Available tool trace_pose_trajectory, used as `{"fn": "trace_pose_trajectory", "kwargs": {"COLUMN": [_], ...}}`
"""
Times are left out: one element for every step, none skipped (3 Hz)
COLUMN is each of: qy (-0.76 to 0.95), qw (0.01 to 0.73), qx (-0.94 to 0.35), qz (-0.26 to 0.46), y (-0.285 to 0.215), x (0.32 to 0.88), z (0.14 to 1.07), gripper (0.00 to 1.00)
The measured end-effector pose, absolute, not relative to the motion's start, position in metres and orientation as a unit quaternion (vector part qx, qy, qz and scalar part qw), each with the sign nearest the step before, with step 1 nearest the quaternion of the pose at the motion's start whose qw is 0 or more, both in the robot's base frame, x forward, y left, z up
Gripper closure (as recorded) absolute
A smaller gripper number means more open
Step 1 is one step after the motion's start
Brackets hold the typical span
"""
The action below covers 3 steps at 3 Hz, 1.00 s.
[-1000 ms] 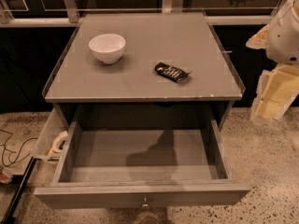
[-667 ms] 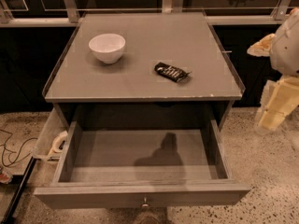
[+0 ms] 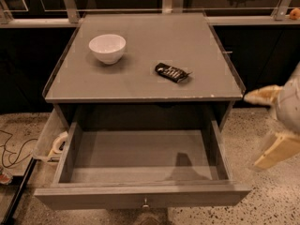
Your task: Close top drawer
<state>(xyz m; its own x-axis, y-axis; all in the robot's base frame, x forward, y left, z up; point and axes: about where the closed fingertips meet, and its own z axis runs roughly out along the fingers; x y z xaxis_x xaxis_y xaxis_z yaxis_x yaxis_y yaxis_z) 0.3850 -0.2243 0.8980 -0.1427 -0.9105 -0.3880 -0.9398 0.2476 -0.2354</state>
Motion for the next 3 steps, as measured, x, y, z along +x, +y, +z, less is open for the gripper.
{"fn": "trace_pose_trajectory", "kwargs": {"qy": [0.756,0.76,0.76], "qw": [0.262,0.271,0.269], "qx": [-0.596,-0.583,-0.584], "qz": [0.06,0.093,0.096], "y": [-0.23,-0.229,-0.228], "x": [0.36,0.34,0.337], "z": [0.853,0.805,0.801], "gripper": [0.41,0.64,0.88]}}
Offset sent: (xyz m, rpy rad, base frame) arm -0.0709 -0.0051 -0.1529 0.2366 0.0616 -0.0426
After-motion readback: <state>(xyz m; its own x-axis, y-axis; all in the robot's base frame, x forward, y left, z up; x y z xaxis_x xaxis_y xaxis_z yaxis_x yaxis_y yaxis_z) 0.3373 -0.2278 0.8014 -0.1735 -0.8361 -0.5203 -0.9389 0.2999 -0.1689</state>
